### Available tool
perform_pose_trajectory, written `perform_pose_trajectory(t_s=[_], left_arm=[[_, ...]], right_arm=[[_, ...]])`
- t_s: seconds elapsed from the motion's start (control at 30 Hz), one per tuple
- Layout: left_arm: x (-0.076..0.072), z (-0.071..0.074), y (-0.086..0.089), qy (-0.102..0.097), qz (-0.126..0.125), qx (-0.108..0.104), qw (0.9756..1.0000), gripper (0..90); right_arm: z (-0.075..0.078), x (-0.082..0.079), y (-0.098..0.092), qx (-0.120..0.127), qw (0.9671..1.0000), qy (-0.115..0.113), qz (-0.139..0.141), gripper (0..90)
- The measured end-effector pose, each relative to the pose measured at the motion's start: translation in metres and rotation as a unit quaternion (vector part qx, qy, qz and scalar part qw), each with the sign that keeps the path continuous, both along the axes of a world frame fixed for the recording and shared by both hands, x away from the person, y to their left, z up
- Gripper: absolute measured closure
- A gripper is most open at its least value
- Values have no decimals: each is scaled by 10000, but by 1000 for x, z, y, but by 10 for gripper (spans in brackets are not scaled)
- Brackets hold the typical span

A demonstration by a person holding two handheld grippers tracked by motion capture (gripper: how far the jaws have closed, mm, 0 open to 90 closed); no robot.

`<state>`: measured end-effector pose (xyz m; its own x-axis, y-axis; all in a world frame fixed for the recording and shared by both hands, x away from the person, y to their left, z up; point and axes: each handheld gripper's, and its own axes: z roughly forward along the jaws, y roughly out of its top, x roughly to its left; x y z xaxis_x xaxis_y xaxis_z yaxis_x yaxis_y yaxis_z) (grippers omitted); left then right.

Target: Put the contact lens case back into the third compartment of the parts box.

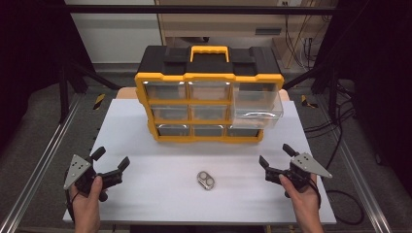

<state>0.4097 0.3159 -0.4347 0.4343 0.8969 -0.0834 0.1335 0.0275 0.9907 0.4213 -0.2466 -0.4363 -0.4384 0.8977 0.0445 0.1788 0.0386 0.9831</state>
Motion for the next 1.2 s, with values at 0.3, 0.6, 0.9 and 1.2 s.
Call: perform_pose_trajectory(t_s=[0.3,0.6,0.9,1.2], left_arm=[[-1,-1,-1,38,-19,38,10000,13],[2,-4,-1,121,-105,-29,9999,12],[5,-6,-4,171,-137,13,9998,12],[10,-5,-3,108,-104,-26,9999,12]], right_arm=[[0,1,15,-66,9995,312,68,63],[6,-1,36,-363,9951,819,419,58],[6,11,65,-643,9847,1338,911,64],[8,11,83,-826,9784,1575,1055,72]])
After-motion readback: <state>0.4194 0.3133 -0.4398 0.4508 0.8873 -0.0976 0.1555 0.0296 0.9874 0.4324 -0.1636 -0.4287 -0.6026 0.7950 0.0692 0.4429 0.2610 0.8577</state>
